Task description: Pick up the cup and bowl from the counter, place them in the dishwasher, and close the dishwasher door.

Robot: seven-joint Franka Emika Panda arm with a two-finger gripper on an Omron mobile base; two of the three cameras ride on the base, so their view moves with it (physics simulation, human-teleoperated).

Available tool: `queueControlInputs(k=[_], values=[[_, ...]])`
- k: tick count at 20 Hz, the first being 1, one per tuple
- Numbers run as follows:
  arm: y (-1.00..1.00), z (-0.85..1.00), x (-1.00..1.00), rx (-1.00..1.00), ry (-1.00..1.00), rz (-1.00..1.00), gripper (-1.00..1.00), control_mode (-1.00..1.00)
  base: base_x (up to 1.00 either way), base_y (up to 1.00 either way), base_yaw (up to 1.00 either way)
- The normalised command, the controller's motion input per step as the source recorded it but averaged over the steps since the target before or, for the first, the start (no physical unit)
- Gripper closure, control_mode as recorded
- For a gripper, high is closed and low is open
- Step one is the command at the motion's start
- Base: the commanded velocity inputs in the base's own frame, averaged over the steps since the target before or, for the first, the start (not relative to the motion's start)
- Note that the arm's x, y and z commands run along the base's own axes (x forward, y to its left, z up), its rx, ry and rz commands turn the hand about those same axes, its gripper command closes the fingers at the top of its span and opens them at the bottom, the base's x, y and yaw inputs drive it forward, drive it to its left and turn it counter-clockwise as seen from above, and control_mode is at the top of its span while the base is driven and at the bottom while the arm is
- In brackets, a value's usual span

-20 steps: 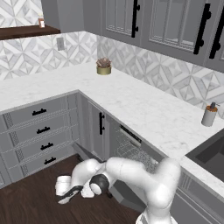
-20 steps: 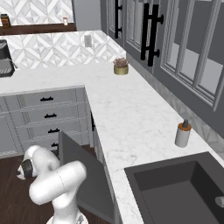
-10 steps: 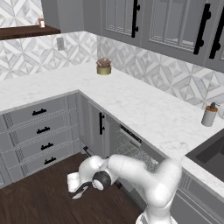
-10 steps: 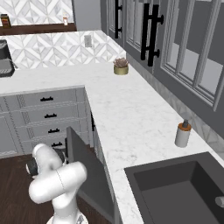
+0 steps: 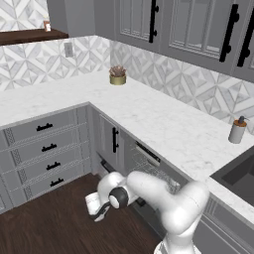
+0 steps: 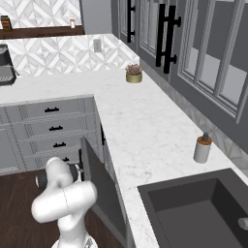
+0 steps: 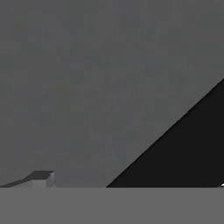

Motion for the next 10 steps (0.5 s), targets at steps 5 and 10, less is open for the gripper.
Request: queueControlInputs(k=[5, 10], values=[[-1.0, -0.42, 1.0, 0.2, 0.21, 0.0, -1.0, -1.0, 0.0, 0.0, 0.0], [-1.0, -0.26, 0.99, 0.41, 0.34, 0.0, -1.0, -1.0, 0.0, 0.0, 0.0]])
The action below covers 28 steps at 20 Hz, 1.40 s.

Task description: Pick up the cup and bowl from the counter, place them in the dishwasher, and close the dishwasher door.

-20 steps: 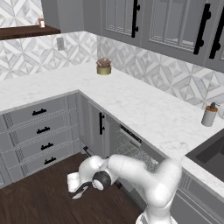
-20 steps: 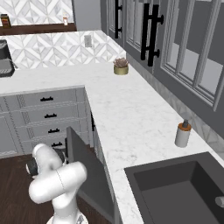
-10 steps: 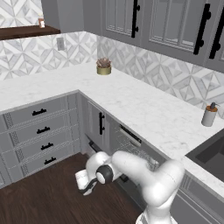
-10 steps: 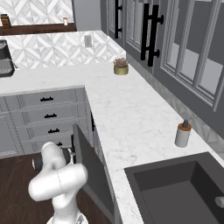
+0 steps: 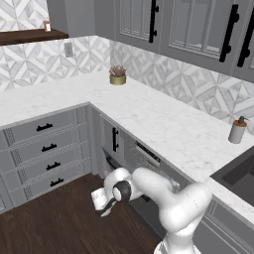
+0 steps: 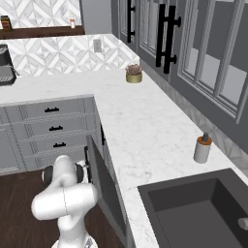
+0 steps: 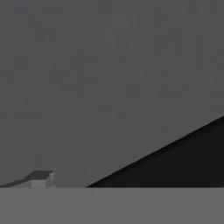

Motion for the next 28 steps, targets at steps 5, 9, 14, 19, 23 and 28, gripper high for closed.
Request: queueControlInputs(k=[5, 9, 14, 19, 23, 28], values=[[-1.0, -0.17, 0.74, 0.51, 0.38, 0.0, -1.0, -1.0, 0.0, 0.0, 0.0], [-1.0, -0.15, 0.56, 0.54, 0.38, 0.03, -1.0, -1.0, 0.0, 0.0, 0.0], [-1.0, -0.15, 0.57, 0.53, 0.38, 0.04, -1.0, -1.0, 0.0, 0.0, 0.0], [-1.0, -0.35, 0.8, 0.44, 0.39, 0.0, -1.0, -1.0, 0.0, 0.0, 0.0], [-1.0, -0.56, 0.89, 0.37, 0.43, 0.0, -1.0, -1.0, 0.0, 0.0, 0.0], [-1.0, -0.83, 0.93, 0.31, 0.45, 0.0, -1.0, -1.0, 0.0, 0.0, 0.0]])
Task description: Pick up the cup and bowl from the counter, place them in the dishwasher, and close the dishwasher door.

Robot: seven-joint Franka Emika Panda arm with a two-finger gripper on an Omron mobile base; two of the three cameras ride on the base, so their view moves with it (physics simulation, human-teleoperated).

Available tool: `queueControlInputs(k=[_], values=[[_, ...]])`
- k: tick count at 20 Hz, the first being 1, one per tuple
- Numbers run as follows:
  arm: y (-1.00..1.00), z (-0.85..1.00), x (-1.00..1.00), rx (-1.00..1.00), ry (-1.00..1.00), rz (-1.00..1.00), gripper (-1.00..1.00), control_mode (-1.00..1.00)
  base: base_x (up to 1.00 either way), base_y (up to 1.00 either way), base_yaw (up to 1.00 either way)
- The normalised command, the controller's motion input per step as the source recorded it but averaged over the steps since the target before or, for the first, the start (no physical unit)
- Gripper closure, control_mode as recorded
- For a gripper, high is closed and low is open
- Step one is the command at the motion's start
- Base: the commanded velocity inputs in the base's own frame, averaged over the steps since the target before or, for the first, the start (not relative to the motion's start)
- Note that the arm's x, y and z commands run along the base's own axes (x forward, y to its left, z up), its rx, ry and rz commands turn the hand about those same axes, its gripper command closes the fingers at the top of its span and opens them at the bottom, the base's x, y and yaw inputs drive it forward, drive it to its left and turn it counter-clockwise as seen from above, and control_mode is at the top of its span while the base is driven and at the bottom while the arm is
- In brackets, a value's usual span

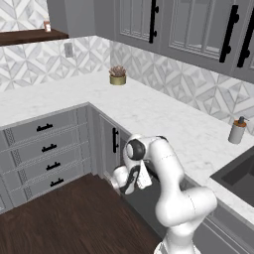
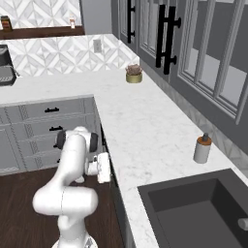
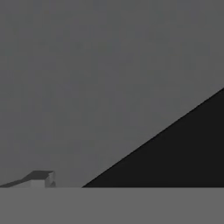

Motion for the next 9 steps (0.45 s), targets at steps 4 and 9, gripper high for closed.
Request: queueControlInputs(k=[4, 9], values=[[-1.0, -1.0, 0.95, 0.28, 0.46, 0.03, -1.0, -1.0, 0.0, 0.0, 0.0], [-1.0, -1.0, 0.95, 0.3, 0.46, 0.04, -1.0, -1.0, 0.0, 0.0, 0.0]])
